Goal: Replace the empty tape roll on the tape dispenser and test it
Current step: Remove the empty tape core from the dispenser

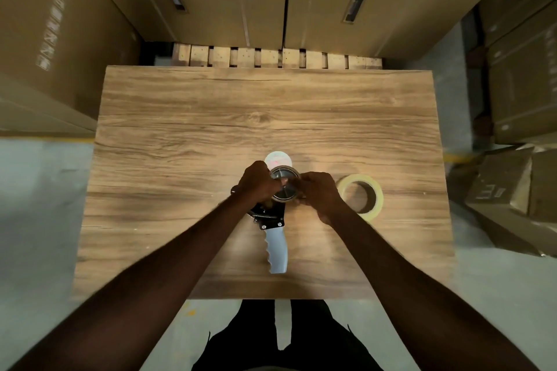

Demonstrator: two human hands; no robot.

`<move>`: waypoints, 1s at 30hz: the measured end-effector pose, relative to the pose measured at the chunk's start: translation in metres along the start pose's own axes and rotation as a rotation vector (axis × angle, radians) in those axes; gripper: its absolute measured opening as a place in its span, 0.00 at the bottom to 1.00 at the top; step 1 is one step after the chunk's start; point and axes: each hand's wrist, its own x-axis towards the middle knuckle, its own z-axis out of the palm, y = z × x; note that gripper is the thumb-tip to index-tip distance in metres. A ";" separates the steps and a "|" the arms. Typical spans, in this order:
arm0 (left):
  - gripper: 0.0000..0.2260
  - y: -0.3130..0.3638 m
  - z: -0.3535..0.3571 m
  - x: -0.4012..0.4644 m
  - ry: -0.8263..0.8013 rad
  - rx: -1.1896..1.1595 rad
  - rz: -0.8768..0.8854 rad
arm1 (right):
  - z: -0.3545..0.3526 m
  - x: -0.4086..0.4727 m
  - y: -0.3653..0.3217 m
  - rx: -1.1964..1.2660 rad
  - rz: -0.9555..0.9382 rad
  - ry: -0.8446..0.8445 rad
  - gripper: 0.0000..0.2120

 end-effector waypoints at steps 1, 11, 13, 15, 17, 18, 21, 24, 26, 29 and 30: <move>0.29 0.003 0.001 -0.003 0.010 0.001 0.006 | 0.000 0.001 0.001 -0.024 -0.001 0.036 0.07; 0.23 0.004 -0.002 -0.010 0.057 0.007 0.093 | 0.002 0.000 0.004 -0.153 -0.055 0.150 0.08; 0.23 -0.003 -0.003 -0.008 0.056 -0.008 0.091 | 0.001 0.000 0.003 -0.110 -0.049 0.118 0.07; 0.22 -0.010 -0.004 -0.009 0.066 -0.047 0.086 | -0.007 -0.002 0.003 -0.022 -0.042 0.003 0.07; 0.18 -0.017 -0.005 -0.008 0.067 -0.090 0.095 | -0.017 -0.004 0.002 0.036 -0.043 -0.169 0.12; 0.17 -0.018 -0.006 -0.008 0.052 -0.122 0.100 | -0.021 -0.006 0.003 0.051 -0.044 -0.235 0.14; 0.16 -0.017 -0.013 -0.011 -0.019 -0.180 0.088 | -0.028 -0.007 0.009 0.136 -0.024 -0.294 0.16; 0.18 -0.019 -0.013 -0.013 -0.002 -0.147 0.110 | -0.029 -0.007 0.018 0.216 -0.004 -0.295 0.18; 0.20 -0.020 -0.010 -0.015 0.041 -0.121 0.133 | -0.029 -0.010 0.023 0.210 -0.007 -0.292 0.14; 0.21 -0.024 -0.007 -0.017 0.068 -0.108 0.149 | -0.025 -0.012 0.029 0.262 -0.003 -0.261 0.18; 0.21 -0.025 -0.007 -0.017 0.076 -0.105 0.151 | -0.024 -0.012 0.030 0.274 -0.005 -0.254 0.20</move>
